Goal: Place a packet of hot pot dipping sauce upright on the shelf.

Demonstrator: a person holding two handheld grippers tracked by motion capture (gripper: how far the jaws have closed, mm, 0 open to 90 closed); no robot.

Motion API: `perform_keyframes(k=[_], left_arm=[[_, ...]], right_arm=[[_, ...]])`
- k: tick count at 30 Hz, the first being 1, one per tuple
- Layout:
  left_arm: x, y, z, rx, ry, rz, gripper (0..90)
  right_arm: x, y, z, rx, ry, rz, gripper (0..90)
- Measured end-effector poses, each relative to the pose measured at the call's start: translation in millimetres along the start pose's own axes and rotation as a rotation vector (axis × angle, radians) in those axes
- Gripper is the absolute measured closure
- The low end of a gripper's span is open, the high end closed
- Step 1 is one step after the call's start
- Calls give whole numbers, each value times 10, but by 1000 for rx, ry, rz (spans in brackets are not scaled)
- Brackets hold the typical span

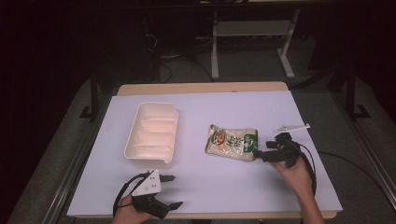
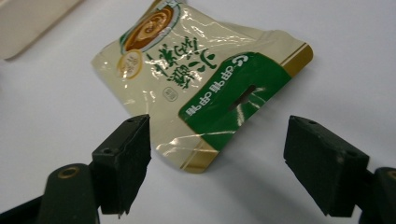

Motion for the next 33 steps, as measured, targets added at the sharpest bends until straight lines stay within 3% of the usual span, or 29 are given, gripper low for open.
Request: perform_keyframes(k=[12, 18, 29, 33], left_arm=[[6, 12, -6, 4, -2, 2, 152], [4, 17, -13, 7, 0, 1, 152], [7, 2, -4, 4, -2, 0, 152], [8, 2, -3, 2, -1, 1, 152]], right_arm=[[189, -159, 72, -15, -35, -53, 246], [150, -230, 176, -30, -82, -88, 273], [112, -283, 125, 5, -108, -108, 429], [99, -294, 123, 8, -116, -114, 448]])
Point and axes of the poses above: each handheld gripper's, and its own axes: y roughly backward along the jaws, x roughly out of its top, z roughly to its right, the point moved 9 cm from there along -y, roughly forward along the jaws, and after that the axes turned 1 degree about x, right-handed, at the moved point
